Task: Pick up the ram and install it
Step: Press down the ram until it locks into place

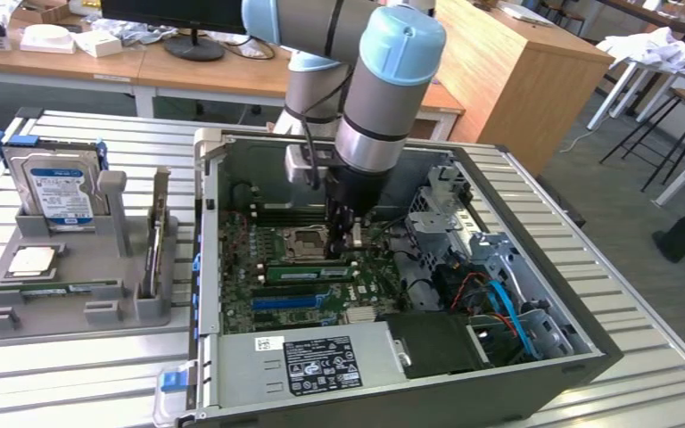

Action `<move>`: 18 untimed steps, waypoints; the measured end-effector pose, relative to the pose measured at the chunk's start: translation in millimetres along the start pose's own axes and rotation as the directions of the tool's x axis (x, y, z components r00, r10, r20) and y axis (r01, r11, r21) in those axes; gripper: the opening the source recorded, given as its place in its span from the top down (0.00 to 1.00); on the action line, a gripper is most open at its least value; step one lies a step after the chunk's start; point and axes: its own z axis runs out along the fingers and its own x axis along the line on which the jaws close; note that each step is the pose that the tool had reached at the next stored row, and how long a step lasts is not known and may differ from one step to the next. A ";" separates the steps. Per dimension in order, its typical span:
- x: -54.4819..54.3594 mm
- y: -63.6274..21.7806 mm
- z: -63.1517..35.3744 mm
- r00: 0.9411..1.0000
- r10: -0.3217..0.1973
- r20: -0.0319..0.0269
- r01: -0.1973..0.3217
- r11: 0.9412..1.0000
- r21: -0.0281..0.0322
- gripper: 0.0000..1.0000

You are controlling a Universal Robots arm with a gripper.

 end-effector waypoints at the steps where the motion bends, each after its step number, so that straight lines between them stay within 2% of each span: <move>1: 0.0 2.7 0.0 1.000 0.000 0.000 0.000 1.000 0.000 0.90; 11: -0.2 31.7 0.5 1.000 0.000 0.000 0.000 1.000 0.002 0.90; 18: -0.3 47.4 0.7 1.000 0.000 0.000 0.000 1.000 0.003 0.90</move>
